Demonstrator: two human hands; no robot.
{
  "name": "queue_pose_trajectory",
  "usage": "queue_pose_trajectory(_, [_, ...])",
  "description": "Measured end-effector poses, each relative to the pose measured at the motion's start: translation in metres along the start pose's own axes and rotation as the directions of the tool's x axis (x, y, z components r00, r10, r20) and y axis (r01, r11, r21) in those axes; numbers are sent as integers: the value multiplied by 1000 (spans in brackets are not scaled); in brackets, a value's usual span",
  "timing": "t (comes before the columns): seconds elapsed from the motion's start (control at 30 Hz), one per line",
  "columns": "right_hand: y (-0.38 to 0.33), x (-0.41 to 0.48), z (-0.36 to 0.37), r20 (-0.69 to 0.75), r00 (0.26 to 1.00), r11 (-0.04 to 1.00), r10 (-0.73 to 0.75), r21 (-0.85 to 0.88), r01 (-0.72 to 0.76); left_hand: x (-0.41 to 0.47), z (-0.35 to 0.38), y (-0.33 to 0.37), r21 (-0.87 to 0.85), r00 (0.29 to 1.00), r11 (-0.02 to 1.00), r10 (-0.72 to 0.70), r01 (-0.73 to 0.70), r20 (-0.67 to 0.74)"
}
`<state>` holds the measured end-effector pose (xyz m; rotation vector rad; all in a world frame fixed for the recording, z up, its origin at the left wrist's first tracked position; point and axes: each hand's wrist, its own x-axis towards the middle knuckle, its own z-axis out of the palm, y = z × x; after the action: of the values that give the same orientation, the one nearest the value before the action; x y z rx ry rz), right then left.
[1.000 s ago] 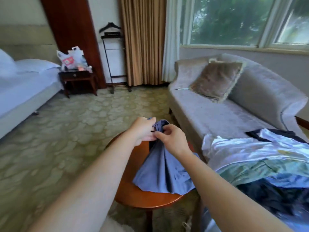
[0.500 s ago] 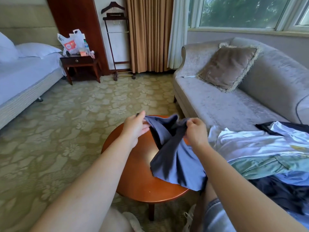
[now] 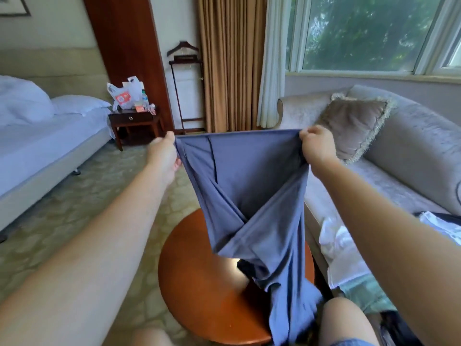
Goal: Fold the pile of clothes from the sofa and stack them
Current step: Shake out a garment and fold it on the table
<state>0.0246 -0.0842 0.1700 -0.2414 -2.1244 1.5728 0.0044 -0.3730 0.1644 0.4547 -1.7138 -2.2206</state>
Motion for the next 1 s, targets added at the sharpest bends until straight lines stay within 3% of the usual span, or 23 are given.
queue_pose_trajectory(0.07, [-33, 18, 7, 30, 997, 997, -65, -30, 66, 3, -7, 33, 194, 978, 958, 206, -210, 37])
queue_pose_trajectory(0.13, [-48, 30, 15, 90, 992, 993, -89, -65, 95, 1, -19, 46, 470, 943, 817, 288, -334, 169])
queue_pose_trajectory(0.2, [-48, 31, 27, 185, 979, 990, -86, -93, 105, -3, -30, 36, 691, 938, 639, 167, -337, 303])
queue_pose_trajectory(0.27, [-36, 25, 41, 289, 955, 988, -72, -109, 108, -12, -36, 13, 792, 933, 536, -22, -292, 359])
queue_pose_trajectory(0.33, [-21, 13, 55, 401, 915, 987, -52, -117, 108, -17, -37, -24, 821, 901, 511, -184, -254, 393])
queue_pose_trajectory(0.43, [6, 2, 75, 523, 852, 976, -24, -173, 133, -18, -31, -90, 826, 834, 505, -319, -253, 450])
queue_pose_trajectory(0.6, [44, 7, 89, 575, 817, 963, 43, -242, 120, -14, -12, -174, 828, 672, 500, -525, -254, 523])
queue_pose_trajectory(0.73, [73, 22, 97, 542, 836, 957, 90, -280, 78, -5, 2, -212, 728, 703, 654, -417, -207, 575])
queue_pose_trajectory(0.83, [92, 30, 107, 498, 858, 958, 125, -286, 26, -10, 16, -221, 696, 661, 705, -459, -137, 594])
queue_pose_trajectory(1.0, [117, 35, 125, 444, 877, 965, 185, -253, -76, -24, 34, -252, 809, 773, 474, -345, -346, 533])
